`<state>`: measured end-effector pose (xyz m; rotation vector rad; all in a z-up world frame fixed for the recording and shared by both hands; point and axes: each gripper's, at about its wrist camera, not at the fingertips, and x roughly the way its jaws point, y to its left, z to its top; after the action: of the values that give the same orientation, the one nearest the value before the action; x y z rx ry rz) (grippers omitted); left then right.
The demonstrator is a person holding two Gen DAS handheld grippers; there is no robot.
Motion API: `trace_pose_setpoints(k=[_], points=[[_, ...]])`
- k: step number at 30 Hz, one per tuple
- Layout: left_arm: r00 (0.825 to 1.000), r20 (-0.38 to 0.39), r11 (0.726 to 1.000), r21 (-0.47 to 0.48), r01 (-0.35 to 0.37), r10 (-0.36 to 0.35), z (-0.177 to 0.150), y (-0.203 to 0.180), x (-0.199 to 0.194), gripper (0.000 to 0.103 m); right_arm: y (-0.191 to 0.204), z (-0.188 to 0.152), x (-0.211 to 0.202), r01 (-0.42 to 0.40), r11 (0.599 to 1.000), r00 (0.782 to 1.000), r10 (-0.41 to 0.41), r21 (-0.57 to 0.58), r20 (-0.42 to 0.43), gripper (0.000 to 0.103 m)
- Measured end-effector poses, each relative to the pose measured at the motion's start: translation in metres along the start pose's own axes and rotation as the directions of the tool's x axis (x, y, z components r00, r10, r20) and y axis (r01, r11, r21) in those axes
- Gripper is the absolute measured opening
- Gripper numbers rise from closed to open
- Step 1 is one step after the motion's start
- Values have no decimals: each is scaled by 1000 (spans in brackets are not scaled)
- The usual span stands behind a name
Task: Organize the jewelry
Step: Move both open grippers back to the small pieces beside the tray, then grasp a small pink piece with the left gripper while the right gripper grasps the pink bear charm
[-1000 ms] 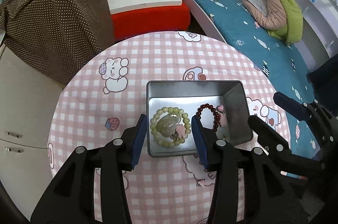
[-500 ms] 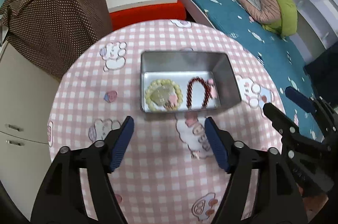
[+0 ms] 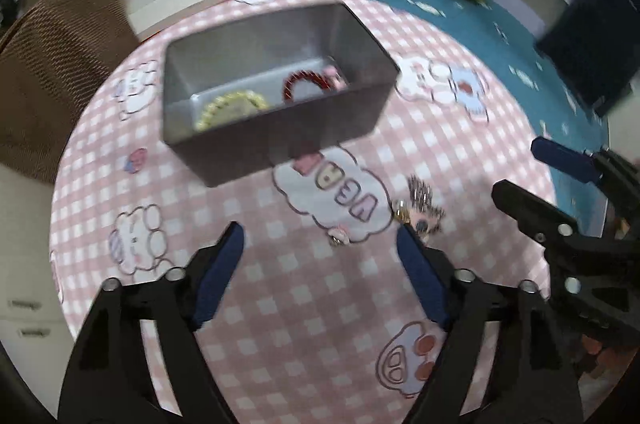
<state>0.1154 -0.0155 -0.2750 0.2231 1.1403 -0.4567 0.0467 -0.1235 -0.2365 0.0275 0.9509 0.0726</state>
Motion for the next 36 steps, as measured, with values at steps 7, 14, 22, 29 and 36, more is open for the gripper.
trace_pose_setpoints(k=[7,14,22,29,36], points=[[1000,6,999,48,26,-26,-5,-2,23,50,4,-16,8,-7,999,1000,8,34,-24,61],[999,8,994,98,41,-42,-6,-11,35,28,5,-19,15,-15,999,999,16,38,-39,61],[1000,15,997,76,24,-26,-6,-12,36,14,5,-18,18,-25,999,998,27,34,-51,61],[1000,19,1000,-7,16,-16,-12,-5,26,14,12,-16,17,-55,998,997,55,5,-48,61],[1000,10,988,-152,-18,20,-22,13,12,14,27,-21,22,-74,997,996,71,-35,-58,60]])
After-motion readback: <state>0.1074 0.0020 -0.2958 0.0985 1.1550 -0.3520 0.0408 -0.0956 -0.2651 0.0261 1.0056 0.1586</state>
